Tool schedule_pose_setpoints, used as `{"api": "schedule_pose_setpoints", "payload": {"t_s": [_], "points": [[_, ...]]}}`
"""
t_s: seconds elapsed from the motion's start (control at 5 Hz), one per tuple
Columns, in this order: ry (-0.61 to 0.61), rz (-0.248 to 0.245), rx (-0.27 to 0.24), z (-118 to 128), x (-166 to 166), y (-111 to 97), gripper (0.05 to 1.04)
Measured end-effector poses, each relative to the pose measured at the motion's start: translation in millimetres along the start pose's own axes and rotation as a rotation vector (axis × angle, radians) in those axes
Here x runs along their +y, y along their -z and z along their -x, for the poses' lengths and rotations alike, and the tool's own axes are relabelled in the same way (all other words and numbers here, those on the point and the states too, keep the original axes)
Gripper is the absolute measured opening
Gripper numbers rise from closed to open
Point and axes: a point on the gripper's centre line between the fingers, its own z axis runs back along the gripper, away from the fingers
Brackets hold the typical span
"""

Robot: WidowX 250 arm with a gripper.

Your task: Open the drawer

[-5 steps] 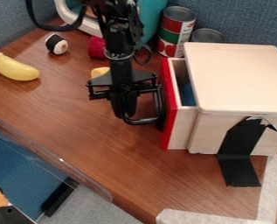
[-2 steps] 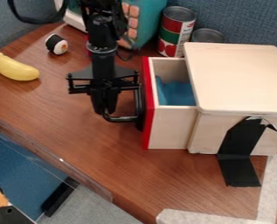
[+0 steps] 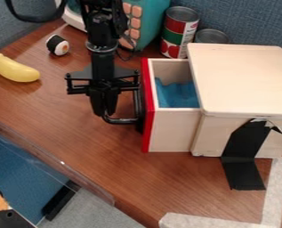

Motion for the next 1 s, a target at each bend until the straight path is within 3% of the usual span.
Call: {"api": "schedule_pose_setpoints", "payload": {"t_s": [0.6, 1.0], "points": [[-0.042, -0.104, 0.006, 1, 13, -3, 0.152], [-0.045, -0.157, -0.023, 0, 16, -4, 0.196]]}}
